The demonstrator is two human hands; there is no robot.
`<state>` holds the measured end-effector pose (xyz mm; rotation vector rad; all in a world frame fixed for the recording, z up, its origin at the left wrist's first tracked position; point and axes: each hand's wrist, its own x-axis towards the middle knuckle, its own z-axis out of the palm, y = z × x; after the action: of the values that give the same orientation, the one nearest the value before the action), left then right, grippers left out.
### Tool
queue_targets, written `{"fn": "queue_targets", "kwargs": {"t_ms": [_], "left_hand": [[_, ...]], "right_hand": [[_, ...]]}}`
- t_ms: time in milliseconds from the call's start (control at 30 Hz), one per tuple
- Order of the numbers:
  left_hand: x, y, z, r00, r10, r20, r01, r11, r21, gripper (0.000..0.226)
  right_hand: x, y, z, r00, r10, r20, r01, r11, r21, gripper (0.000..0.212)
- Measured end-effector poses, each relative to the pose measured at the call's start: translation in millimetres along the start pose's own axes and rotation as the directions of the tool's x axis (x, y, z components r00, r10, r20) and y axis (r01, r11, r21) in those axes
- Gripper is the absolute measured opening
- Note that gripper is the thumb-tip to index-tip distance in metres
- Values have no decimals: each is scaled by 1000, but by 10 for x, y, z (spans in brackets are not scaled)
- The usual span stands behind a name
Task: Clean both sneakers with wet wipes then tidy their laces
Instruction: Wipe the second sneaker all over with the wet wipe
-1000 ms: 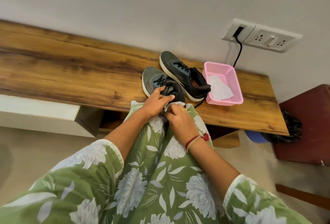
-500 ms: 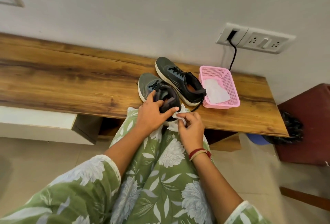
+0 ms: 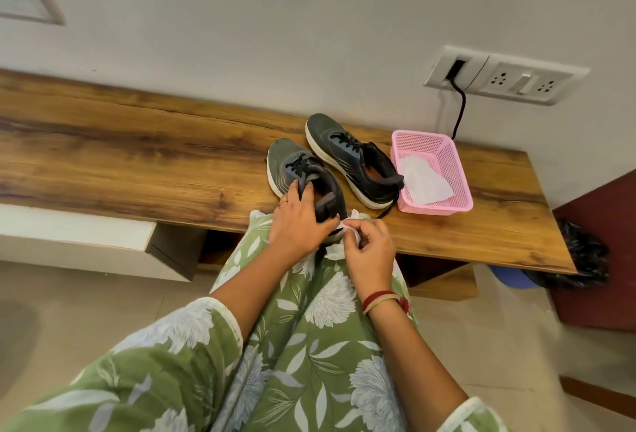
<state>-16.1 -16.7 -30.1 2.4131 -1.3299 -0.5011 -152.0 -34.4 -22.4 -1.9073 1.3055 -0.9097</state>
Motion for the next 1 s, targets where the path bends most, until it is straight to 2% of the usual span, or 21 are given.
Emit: {"fn": "queue_targets", "kwargs": {"t_ms": [233, 433, 633, 800, 900, 1000], "left_hand": [[99, -14, -18, 999, 53, 12, -53, 999, -4, 87], [316, -113, -134, 993, 112, 24, -110, 992, -64, 82], [538, -350, -328, 993, 118, 6, -118, 992, -47, 84], [594, -696, -478, 982, 173, 75, -174, 985, 1, 94], [622, -878, -483, 969, 214, 125, -222, 974, 52, 91], [621, -947, -426, 971, 210, 112, -215, 976, 37, 91]], "right_hand": [[26, 9, 24, 998, 8, -58, -7, 1000, 20, 16], [89, -4, 34, 982, 36, -185, -22, 997, 77, 16], [88, -3, 86, 990, 28, -139, -17, 997, 79, 15], [86, -15, 111, 991, 33, -128, -24, 997, 72, 15], [88, -21, 116, 991, 30, -132, -22, 998, 60, 15], [89, -31, 126, 992, 35, -122, -29, 998, 47, 14]]}}
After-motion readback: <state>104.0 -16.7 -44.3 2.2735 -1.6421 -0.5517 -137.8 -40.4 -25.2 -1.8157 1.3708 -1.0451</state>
